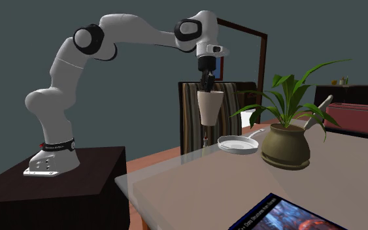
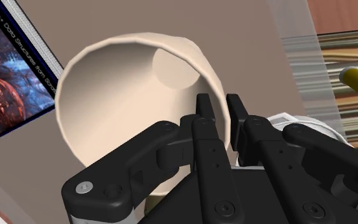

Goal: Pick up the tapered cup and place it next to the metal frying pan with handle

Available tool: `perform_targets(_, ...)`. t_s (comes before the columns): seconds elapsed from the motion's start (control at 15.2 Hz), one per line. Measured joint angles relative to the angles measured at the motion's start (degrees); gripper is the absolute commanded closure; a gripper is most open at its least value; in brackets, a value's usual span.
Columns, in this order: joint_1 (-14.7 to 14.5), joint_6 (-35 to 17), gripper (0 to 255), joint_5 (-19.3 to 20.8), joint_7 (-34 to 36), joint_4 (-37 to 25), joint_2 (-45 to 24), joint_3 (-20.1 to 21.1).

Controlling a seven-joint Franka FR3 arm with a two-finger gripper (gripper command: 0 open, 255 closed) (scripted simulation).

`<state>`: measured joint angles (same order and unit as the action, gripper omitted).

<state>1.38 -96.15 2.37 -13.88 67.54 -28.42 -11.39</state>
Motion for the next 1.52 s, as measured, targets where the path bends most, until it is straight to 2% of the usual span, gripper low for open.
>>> perform_targets(0.33,-2.2,7.0,255,-0.8,4.1,-16.4,-10.0,1.4)
perform_targets(0.59,-2.9,5.1,255,-0.7,4.9,-14.3,-9.9,1.5)
perform_targets(0.86,-3.3,1.0,255,-0.5,5.4,-8.7,-8.4,1.5)
perform_targets(1.52,-3.8,-7.2,255,-0.3,6.1,0.4,-7.5,1.5)
